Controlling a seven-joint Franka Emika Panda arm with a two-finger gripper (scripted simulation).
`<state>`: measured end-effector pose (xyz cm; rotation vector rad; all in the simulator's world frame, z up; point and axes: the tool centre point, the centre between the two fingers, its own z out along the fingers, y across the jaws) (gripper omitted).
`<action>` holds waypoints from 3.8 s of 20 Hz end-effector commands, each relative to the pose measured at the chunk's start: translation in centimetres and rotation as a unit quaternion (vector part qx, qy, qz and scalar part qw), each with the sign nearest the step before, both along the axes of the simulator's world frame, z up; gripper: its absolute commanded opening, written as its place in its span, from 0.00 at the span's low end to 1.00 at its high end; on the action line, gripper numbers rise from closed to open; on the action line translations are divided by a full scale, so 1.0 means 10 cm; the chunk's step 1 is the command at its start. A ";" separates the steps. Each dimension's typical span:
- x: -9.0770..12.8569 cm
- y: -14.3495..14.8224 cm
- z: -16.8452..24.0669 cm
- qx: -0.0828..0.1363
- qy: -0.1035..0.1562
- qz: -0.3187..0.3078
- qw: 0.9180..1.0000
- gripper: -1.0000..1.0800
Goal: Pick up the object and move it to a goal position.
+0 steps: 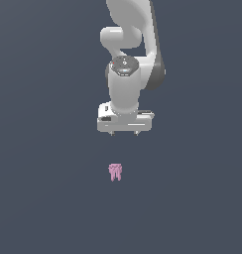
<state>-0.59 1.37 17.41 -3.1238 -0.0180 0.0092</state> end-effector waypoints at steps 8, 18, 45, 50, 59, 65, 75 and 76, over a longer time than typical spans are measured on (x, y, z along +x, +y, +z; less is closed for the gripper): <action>0.08 0.26 0.11 0.001 -0.014 0.018 1.000 0.96; 0.13 0.32 0.12 0.001 -0.018 0.021 1.000 0.96; 1.05 -0.33 -0.78 -0.008 -0.004 -0.017 1.000 0.96; 1.09 -0.37 -0.85 -0.009 -0.003 -0.019 1.000 0.96; 1.09 -0.37 -0.99 -0.009 -0.003 -0.020 1.000 0.96; 1.08 -0.38 -1.30 -0.009 -0.003 -0.020 1.000 0.96; 1.10 -0.38 -1.36 -0.009 -0.003 -0.020 1.000 0.00; 1.10 -0.38 -1.36 -0.009 -0.003 -0.020 1.000 0.00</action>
